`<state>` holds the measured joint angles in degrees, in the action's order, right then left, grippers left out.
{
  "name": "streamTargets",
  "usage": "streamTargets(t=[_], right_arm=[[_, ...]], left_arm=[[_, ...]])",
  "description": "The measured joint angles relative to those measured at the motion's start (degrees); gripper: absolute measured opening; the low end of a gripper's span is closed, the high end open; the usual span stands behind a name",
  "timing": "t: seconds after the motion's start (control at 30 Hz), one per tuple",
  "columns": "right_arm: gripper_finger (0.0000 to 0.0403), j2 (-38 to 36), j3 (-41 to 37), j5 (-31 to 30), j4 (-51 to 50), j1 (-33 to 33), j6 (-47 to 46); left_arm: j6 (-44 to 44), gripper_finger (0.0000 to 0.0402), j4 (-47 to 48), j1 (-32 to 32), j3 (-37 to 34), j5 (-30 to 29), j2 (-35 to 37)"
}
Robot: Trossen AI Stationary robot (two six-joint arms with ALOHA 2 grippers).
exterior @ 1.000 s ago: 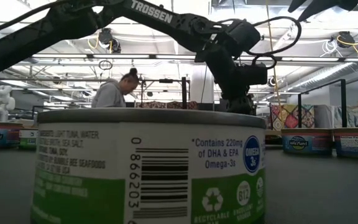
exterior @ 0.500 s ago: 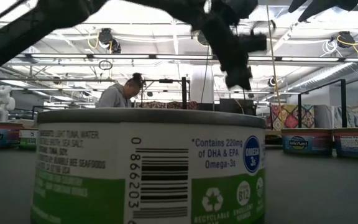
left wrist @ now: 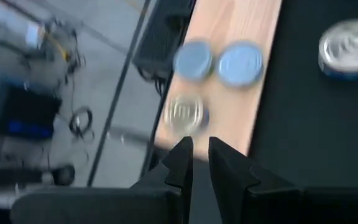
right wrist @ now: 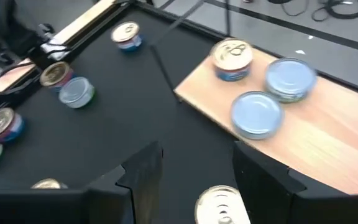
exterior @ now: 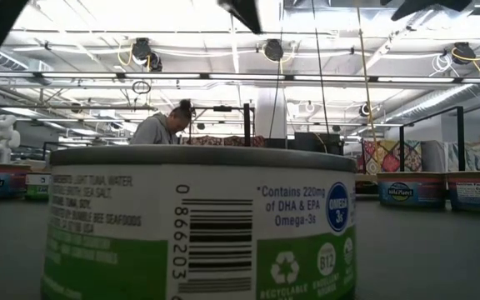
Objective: Stack canned seafood by type on shelf
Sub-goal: Stack the blue pink tuna can on top of the other blue pink tuna can on the shelf
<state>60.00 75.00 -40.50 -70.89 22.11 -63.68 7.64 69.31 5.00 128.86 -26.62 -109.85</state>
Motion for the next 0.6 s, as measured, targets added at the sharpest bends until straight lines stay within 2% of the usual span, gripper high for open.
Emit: streamTargets(t=[0.13, 0.23, 0.43, 0.6], right_arm=[[0.0187, 4.5, 0.0, 0.0, 6.3, 1.7, 4.6], [0.0187, 8.5, 0.0, 0.2, 12.4, 2.6, 9.1], [0.0187, 15.1, 0.0, 4.2, 23.3, 3.1, 14.4], [0.0187, 18.6, 0.0, 4.9, 32.9, 0.9, 15.8]], left_arm=[[-8.1, 0.0056, 13.9, -0.3, -0.8, -0.4, 5.9], [-12.8, 0.0056, 20.0, -0.2, -4.6, -0.6, 11.1], [-13.1, 0.0056, 17.0, 1.5, -20.1, -0.6, 25.5], [-12.5, 0.0057, 7.6, 7.2, -38.2, 1.3, 38.2]])
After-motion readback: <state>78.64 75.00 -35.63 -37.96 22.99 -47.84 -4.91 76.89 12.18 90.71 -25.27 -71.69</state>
